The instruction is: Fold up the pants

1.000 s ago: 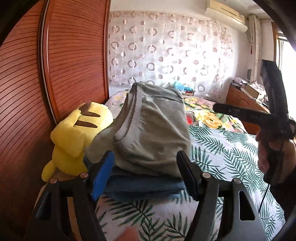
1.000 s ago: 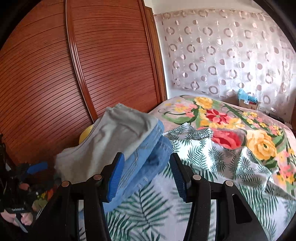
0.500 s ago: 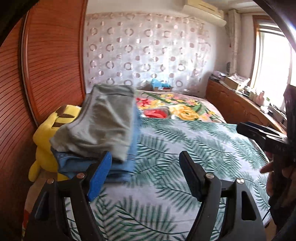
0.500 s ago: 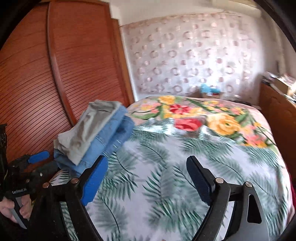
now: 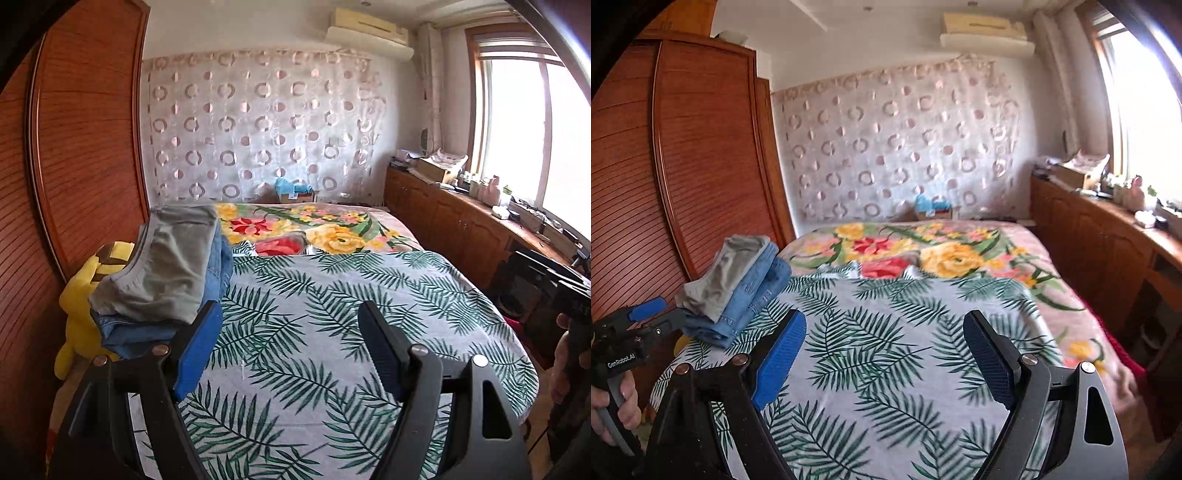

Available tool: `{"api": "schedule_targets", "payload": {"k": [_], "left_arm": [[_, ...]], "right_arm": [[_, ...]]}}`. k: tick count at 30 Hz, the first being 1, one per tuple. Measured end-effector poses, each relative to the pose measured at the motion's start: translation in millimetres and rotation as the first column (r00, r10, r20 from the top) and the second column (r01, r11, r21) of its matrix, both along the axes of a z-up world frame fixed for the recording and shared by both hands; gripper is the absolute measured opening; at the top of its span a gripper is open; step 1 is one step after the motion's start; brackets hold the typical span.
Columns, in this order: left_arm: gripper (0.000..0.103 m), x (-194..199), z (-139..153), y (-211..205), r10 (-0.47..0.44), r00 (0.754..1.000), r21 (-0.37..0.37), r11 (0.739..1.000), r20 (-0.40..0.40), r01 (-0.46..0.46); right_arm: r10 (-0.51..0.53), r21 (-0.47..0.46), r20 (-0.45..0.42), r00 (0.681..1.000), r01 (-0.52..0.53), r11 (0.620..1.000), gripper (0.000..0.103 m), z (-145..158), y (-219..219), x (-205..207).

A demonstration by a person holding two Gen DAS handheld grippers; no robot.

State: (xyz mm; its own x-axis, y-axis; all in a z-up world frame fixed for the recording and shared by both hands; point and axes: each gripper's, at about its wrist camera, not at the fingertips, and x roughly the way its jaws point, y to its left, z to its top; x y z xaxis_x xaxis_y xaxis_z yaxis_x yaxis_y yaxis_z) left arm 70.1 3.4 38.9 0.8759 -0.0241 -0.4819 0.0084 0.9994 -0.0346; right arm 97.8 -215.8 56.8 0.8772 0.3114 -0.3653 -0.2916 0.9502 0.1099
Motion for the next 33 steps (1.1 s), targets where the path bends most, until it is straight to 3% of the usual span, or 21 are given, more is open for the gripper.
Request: {"api": "schedule_targets", "payload": {"k": [6,11,33], "left_arm": [[0.077,-7,11,-8,-0.012,1.0,0.013,1.0,0.02,0.012],[0.077,-10,15,-10,-0.009,0.999,0.011,1.0,0.034,0.008],[0.077,-12,17,-13,-0.015,0.999,0.011,1.0,0.035,0.015]], "right_arm": [[-0.022,0.009,0.037,0.999,0.022,1.0,0.088,-4,3,-18],[-0.014,0.007,0.035,0.999,0.014,1.0,0.088,-17,9,-7],[-0.018,0.003,0.039,0.999,0.018,1.0,0.088,-16,1,-10]]}}
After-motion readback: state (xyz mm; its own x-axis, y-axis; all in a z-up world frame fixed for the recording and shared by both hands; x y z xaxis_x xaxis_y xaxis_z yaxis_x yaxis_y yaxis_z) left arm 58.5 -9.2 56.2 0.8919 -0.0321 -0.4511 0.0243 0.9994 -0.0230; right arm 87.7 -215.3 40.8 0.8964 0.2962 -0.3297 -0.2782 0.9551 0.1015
